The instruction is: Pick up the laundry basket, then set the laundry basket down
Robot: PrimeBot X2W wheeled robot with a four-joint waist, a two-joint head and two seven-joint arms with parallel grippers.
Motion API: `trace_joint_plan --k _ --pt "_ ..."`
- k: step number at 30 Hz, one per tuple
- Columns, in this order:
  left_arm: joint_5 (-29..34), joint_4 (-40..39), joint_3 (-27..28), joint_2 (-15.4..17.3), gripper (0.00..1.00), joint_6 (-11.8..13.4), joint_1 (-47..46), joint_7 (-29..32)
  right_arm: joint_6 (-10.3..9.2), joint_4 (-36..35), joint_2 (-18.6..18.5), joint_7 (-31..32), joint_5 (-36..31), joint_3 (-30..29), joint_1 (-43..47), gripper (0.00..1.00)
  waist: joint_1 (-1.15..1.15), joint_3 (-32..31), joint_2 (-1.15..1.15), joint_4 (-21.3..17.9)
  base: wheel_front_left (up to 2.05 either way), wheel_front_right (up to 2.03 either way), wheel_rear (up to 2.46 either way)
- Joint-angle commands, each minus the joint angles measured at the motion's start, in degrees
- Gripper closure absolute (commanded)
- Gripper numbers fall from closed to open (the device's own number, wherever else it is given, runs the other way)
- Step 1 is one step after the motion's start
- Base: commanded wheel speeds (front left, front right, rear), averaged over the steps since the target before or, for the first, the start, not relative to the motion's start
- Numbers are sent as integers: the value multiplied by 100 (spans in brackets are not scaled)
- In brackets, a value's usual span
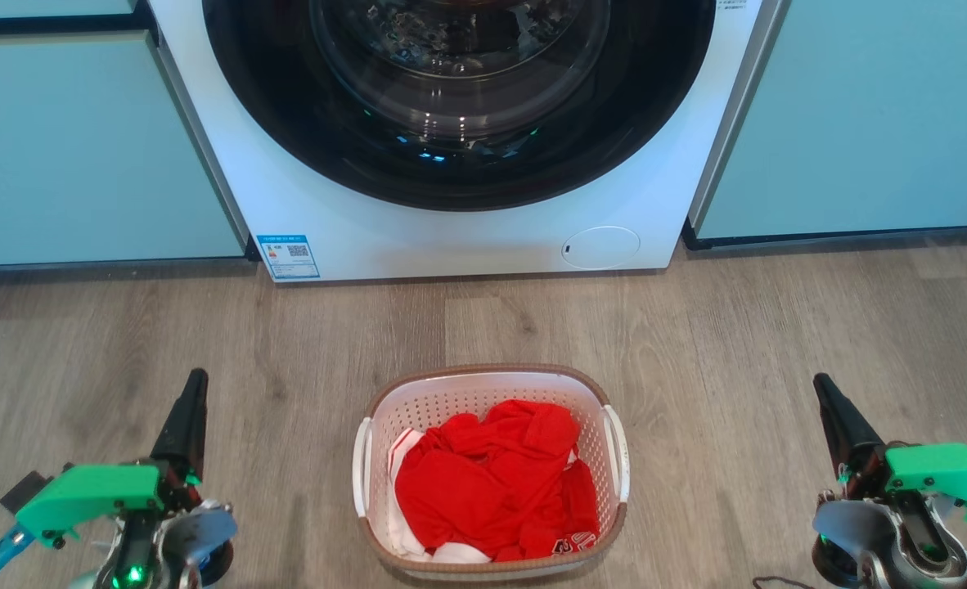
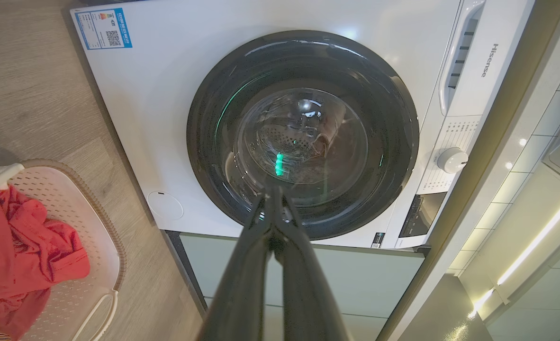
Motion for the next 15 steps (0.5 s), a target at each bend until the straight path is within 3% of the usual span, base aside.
trace_joint_plan --k 1,15 --pt "58 -167 210 26 100 -39 -340 40 41 -176 -49 43 -52 98 -279 100 0 0 0 0 0 0 0" --pt "60 -167 212 25 100 -39 -340 41 41 -176 -47 45 -55 95 -280 100 0 0 0 0 0 0 0"
